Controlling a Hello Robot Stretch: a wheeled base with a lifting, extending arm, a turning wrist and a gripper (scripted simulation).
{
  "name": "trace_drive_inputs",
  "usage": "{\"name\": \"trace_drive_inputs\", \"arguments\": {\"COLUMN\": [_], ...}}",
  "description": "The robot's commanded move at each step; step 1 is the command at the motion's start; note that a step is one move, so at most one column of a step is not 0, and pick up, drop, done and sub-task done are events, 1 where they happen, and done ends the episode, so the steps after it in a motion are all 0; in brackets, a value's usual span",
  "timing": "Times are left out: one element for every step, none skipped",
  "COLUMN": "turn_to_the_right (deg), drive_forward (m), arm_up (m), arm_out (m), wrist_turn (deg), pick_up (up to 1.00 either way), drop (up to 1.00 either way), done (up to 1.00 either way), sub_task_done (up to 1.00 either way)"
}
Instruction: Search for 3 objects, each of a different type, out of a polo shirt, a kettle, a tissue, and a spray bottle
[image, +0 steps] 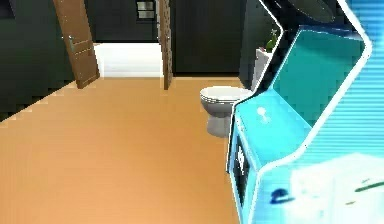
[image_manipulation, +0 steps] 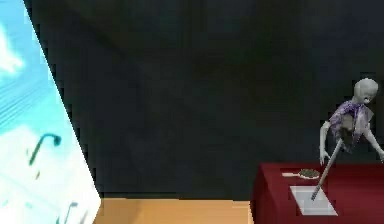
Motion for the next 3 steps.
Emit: {"name": "trace_drive_inputs", "arguments": {"turn_to_the_right": [-33.0,0.0,39.0], "drive_forward": [0.0,0.45,0.0], "arm_up": [0.0,0.0,0.0], "arm_out": [0.0,0.0,0.0], "wrist_turn": [0.0,0.0,0.0], "pick_up": [0.0,0.0,0.0], "drop": [0.0,0.0,0.0], "done": [0.0,0.0,0.0], "sub_task_done": [0.0,0.0,0.0]}}
